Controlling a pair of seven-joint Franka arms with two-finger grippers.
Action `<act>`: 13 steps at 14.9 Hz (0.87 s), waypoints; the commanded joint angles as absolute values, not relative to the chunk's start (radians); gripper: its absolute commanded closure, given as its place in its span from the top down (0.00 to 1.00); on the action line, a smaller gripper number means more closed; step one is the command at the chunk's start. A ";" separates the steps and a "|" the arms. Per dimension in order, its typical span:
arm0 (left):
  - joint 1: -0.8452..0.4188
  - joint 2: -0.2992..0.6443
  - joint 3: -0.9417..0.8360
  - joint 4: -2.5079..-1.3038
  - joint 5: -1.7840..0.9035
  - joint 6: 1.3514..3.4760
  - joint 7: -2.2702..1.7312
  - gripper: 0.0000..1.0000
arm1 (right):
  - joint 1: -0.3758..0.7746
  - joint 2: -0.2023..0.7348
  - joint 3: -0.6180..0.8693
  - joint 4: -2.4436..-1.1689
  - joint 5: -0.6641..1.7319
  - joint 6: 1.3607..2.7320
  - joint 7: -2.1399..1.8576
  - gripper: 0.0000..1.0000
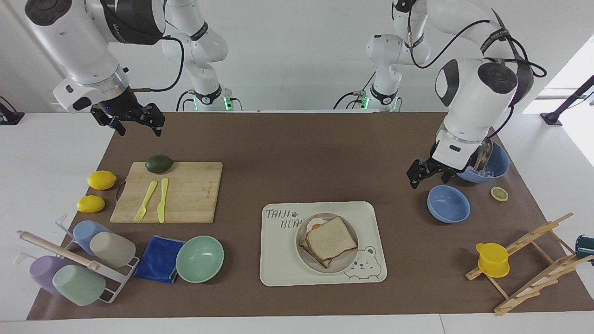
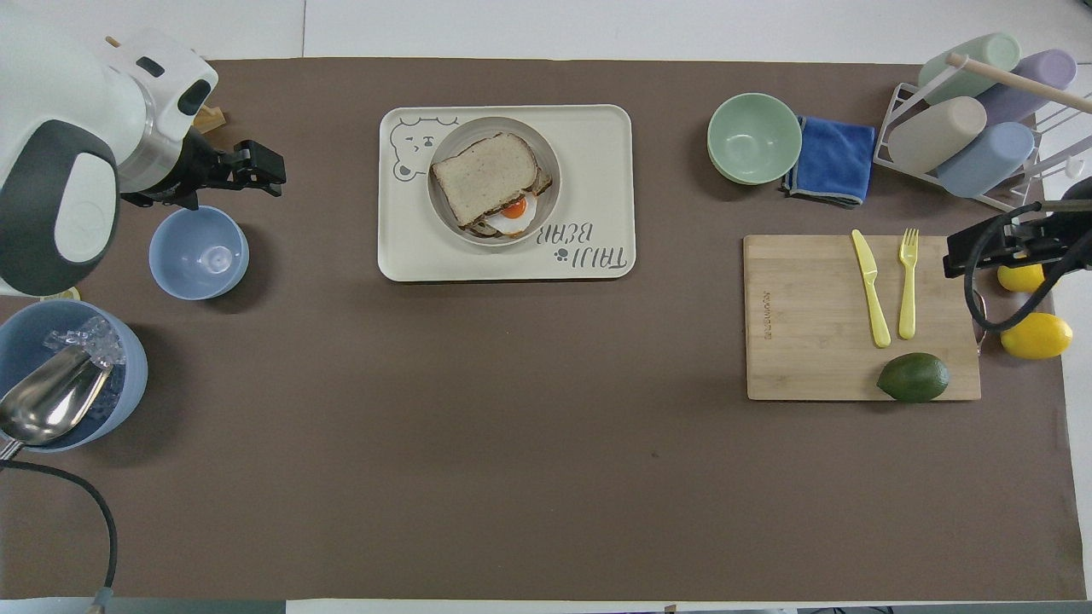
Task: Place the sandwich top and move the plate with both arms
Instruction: 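Open the left gripper and withdraw it from the plate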
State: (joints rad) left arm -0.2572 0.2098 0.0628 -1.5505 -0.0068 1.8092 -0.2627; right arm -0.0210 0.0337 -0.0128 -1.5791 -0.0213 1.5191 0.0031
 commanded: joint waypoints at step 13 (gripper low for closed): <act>-0.230 0.028 0.052 -1.592 0.014 1.557 -0.238 1.00 | -0.034 0.020 -0.005 -1.588 -0.025 1.520 -0.017 1.00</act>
